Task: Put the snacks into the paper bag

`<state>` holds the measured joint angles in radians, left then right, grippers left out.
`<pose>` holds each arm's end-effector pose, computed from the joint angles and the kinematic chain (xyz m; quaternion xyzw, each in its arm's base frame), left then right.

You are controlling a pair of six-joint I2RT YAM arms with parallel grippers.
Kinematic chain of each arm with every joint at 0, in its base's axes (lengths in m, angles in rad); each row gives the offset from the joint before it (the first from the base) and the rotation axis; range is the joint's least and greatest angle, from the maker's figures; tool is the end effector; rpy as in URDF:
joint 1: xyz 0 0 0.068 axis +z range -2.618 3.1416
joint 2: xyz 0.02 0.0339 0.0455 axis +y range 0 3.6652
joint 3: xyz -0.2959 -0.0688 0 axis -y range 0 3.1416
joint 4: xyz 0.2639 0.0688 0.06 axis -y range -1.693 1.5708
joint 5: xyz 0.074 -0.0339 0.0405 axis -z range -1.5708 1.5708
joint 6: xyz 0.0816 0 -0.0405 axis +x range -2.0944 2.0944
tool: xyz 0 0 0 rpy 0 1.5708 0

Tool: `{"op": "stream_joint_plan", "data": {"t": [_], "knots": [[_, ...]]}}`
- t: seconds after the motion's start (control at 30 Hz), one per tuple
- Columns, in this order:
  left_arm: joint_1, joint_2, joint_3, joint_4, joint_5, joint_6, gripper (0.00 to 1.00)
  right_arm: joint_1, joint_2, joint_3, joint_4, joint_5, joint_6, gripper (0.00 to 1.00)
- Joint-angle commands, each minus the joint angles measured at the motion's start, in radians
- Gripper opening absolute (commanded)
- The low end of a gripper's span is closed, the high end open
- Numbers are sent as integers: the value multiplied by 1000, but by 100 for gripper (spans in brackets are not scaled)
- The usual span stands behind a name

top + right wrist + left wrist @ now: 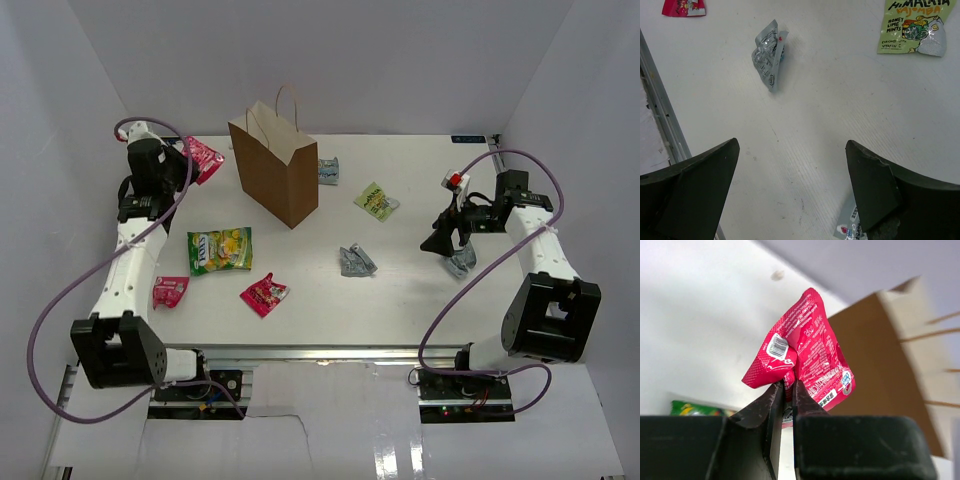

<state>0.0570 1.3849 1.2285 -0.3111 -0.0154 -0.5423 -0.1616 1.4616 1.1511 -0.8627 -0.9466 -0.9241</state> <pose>0.3736 0.0226 0.3523 -0.2552 0.8125 -0.1196 0.5103 0.3112 0.0164 0.2719 -0.4082 0.7764 0.2918 0.3813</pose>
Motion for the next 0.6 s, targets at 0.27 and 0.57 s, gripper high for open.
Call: {"op": "stream_joint_plan", "data": {"t": [0.27, 0.57], "knots": [[-226, -77, 235, 93, 55, -68, 0, 2, 34, 81, -18, -54, 8, 93], [-463, 173, 560, 98, -12, 48, 0, 2, 5, 50, -21, -41, -10, 93]]}}
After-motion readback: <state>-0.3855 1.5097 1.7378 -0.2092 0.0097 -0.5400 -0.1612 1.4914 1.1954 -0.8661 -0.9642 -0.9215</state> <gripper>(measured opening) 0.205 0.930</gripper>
